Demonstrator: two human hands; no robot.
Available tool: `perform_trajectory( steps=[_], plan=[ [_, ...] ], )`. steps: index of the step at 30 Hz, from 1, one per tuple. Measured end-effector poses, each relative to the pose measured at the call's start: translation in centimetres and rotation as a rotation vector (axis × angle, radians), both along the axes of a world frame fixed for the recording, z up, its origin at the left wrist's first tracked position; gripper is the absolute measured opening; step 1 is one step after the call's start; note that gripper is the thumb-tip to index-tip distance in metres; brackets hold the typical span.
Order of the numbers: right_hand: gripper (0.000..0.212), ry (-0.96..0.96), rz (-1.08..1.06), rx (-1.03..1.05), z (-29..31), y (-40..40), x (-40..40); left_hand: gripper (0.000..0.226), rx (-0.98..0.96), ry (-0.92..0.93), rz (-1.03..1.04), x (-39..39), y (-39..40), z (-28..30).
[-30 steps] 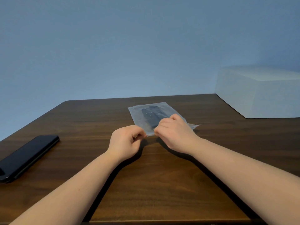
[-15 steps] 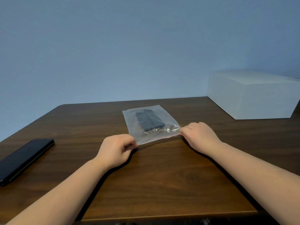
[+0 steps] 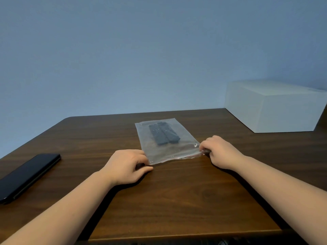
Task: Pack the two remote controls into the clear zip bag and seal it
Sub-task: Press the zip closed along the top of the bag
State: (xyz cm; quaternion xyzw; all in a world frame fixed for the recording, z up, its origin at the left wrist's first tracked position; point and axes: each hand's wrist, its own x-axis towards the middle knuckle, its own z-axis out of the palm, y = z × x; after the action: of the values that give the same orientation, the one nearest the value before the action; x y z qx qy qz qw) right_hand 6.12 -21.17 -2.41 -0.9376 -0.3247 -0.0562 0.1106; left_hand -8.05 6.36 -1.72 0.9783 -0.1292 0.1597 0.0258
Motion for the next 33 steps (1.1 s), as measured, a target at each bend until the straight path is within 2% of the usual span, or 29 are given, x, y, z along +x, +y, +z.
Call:
perform_trajectory(
  steps=[3,6,8,12,15,17,20,24,33],
  plan=[
    [0.048,0.069,-0.175,0.174,0.0,-0.2,0.3,0.07,-0.116,0.085,0.111,0.4,-0.5,0.9],
    [0.048,0.119,-0.237,0.345,0.2,0.3,0.9,0.069,-0.41,0.066,0.254,1.6,-1.3,1.3],
    [0.041,0.143,-0.251,0.378,0.7,1.1,1.2,0.062,-0.506,0.033,0.312,2.9,-1.9,1.4],
    [0.033,0.189,-0.246,0.311,0.9,3.3,2.6,0.03,-0.462,0.064,0.401,6.3,-2.6,1.3],
    [0.038,0.236,-0.28,0.328,0.9,4.9,3.7,0.047,-0.412,0.204,0.448,8.4,-2.6,1.0],
    [0.042,0.26,-0.288,0.352,1.2,5.9,4.4,0.043,-0.357,0.245,0.451,9.5,-2.7,0.7],
    [0.048,0.285,-0.238,0.328,1.4,7.0,5.2,0.034,-0.319,0.222,0.444,10.5,-2.7,0.1],
    [0.052,0.308,-0.182,0.285,0.9,7.6,6.2,0.047,-0.362,0.194,0.398,11.5,-3.3,-0.3],
    [0.043,0.126,-0.346,0.319,0.5,3.3,9.9,0.039,-0.39,0.207,0.276,17.9,-7.1,-0.8]
  ],
)
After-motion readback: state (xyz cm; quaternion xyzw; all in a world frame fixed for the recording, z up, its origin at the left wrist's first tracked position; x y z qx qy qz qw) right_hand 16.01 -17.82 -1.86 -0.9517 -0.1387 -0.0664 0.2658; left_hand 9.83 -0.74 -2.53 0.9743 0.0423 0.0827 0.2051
